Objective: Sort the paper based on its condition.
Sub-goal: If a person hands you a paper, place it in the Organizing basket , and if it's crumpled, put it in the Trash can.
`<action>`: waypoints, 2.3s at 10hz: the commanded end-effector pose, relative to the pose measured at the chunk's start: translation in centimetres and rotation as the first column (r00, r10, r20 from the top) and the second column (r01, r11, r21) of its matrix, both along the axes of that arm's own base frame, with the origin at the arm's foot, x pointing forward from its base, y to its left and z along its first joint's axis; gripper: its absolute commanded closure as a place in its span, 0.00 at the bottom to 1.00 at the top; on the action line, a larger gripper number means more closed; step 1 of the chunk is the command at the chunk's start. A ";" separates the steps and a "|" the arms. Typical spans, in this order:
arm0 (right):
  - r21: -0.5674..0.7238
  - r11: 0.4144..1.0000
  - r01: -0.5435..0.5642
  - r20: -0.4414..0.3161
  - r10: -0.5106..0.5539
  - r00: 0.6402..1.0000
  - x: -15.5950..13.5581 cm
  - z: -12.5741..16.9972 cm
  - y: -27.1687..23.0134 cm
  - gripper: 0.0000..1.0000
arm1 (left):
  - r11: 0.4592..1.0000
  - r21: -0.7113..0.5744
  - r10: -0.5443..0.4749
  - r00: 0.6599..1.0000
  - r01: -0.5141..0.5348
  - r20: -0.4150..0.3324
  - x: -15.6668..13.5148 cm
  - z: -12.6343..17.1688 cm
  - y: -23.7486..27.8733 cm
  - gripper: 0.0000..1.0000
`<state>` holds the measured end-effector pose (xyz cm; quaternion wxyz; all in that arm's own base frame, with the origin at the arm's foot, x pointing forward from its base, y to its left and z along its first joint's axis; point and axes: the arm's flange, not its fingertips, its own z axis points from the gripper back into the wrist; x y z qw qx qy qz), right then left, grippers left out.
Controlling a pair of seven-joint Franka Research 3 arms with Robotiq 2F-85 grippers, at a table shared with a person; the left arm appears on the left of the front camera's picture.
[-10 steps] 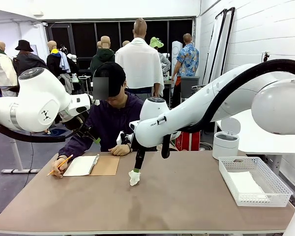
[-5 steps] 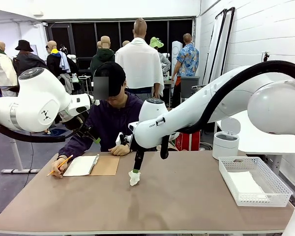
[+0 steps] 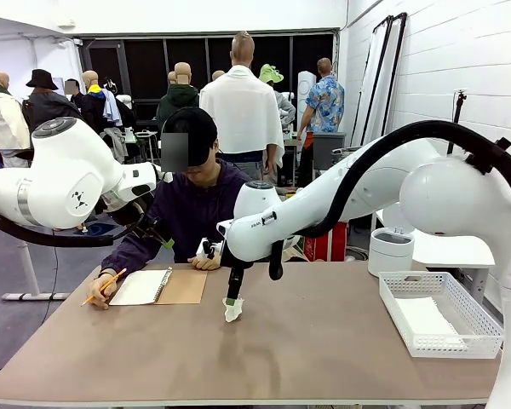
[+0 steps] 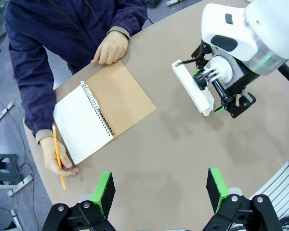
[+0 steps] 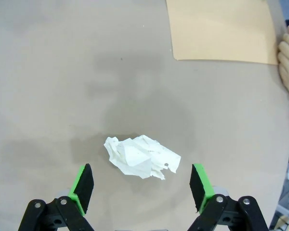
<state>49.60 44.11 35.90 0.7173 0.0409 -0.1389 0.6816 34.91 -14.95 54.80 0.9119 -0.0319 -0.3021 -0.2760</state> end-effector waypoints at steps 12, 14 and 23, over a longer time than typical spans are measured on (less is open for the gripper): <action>-0.105 0.994 0.028 -0.087 -0.037 0.996 2.7 -3.9 1.5 0.33 | 1.000 -0.002 0.000 1.000 0.000 -0.002 0.1 0.0 0.1 0.00; -0.148 0.987 0.055 -0.088 -0.069 0.994 2.9 -4.0 1.7 0.52 | 1.000 -0.002 0.000 1.000 0.000 -0.002 0.1 0.0 0.1 0.00; 0.011 0.986 0.164 -0.182 -0.159 0.970 3.1 -2.0 -1.5 0.72 | 1.000 -0.002 0.000 1.000 0.000 -0.002 0.1 0.0 0.1 0.00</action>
